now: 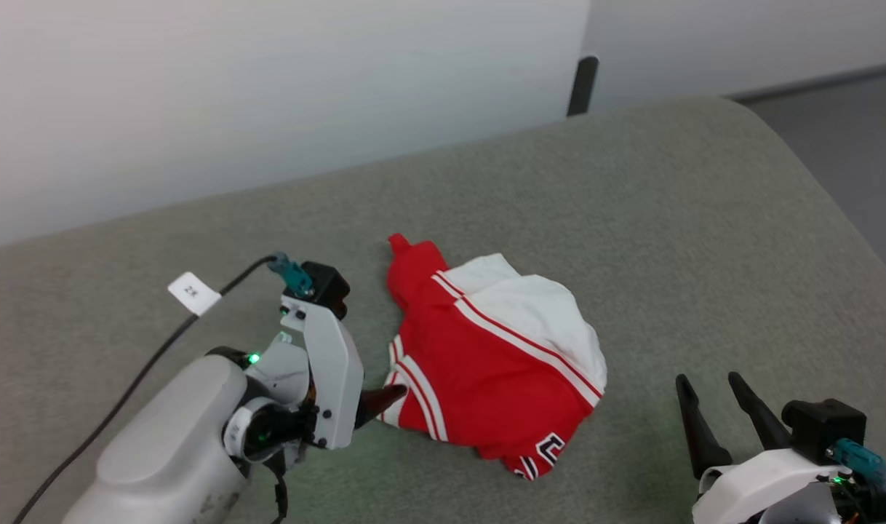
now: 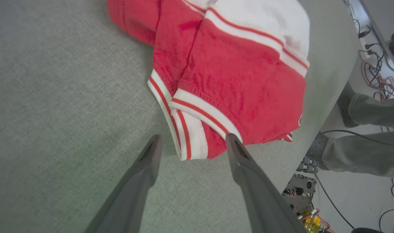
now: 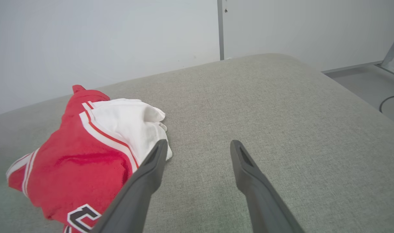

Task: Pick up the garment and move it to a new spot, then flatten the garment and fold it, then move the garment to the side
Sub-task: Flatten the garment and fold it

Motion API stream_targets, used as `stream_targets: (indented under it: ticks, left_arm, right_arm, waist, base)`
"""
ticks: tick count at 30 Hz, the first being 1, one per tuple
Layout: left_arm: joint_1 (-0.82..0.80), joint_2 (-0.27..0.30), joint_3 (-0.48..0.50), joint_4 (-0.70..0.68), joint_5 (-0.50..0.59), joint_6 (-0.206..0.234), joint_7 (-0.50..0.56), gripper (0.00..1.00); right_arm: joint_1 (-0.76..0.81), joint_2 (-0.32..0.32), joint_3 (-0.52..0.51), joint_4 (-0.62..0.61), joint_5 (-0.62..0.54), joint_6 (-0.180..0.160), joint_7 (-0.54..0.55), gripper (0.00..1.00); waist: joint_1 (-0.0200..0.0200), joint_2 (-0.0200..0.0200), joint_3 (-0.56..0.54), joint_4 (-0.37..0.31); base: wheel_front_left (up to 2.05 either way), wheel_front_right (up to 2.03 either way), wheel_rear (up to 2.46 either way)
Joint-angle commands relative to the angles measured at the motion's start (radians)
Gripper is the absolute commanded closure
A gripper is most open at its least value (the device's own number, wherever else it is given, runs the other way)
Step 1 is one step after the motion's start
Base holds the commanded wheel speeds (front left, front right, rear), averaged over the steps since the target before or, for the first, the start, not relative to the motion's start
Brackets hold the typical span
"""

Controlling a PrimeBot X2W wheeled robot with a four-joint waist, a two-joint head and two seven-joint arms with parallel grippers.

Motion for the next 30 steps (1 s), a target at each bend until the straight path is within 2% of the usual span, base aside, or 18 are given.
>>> stream_targets:
  ticks: [1, 9, 13, 14, 15, 16, 20, 27, 30]
  left_arm:
    - [-0.015, -0.001, -0.009, 0.010, 0.017, -0.001, -0.001, 0.00]
    - [-0.020, 0.004, -0.065, 0.120, 0.068, -0.015, 0.004, 0.00]
    - [-0.008, -0.026, -0.071, 0.183, 0.043, -0.020, 0.002, 0.00]
    - [-0.005, -0.039, -0.063, 0.199, 0.027, -0.018, 0.007, 0.04]
    - [-0.005, -0.049, -0.066, 0.211, 0.021, -0.019, 0.015, 0.61]
    - [-0.006, -0.056, -0.068, 0.220, 0.014, -0.022, 0.020, 1.00]
    - [-0.023, -0.049, -0.067, 0.243, 0.011, -0.023, 0.038, 1.00]
    - [-0.029, 0.029, -0.062, 0.228, 0.031, 0.001, 0.067, 1.00]
    - [-0.012, 0.068, -0.057, 0.203, 0.030, 0.025, 0.087, 1.00]
  right_arm:
    - [-0.016, 0.003, 0.007, 0.006, 0.009, 0.000, -0.008, 0.00]
    - [-0.049, 0.004, 0.034, 0.040, 0.048, 0.000, -0.038, 0.00]
    - [-0.064, 0.004, 0.039, 0.060, 0.059, 0.000, -0.054, 0.00]
    - [-0.067, 0.004, 0.040, 0.065, 0.060, 0.000, -0.057, 0.00]
    - [-0.071, 0.004, 0.041, 0.070, 0.061, 0.000, -0.061, 0.00]
    - [-0.075, 0.004, 0.041, 0.073, 0.062, 0.000, -0.062, 0.00]
    - [-0.074, 0.004, 0.030, 0.088, 0.058, 0.000, -0.070, 0.00]
    - [-0.040, 0.003, 0.013, 0.098, 0.046, 0.000, -0.067, 0.00]
    - [-0.031, 0.003, 0.014, 0.094, 0.039, 0.000, -0.061, 0.00]
  waist:
    - [0.0000, 0.0000, 0.048, -0.046]
    - [0.0000, 0.0000, 0.099, -0.078]
    - [0.0000, 0.0000, 0.111, -0.080]
    - [0.0000, 0.0000, 0.112, -0.080]
    - [0.0000, 0.0000, 0.113, -0.079]
    - [0.0000, 0.0000, 0.112, -0.079]
    - [0.0000, 0.0000, 0.096, -0.065]
    - [0.0000, 0.0000, 0.053, -0.023]
    - [0.0000, 0.0000, 0.035, -0.004]
  base:
    - [0.00, 0.00, 0.00]
    - [0.00, 0.00, 0.00]
    - [0.00, 0.00, 0.00]
    - [0.00, 0.00, 0.00]
    - [0.00, 0.00, 0.00]
    - [0.00, 0.00, 0.00]
    - [0.00, 0.00, 0.00]
    - [0.00, 0.00, 0.00]
    - [0.00, 0.00, 0.00]
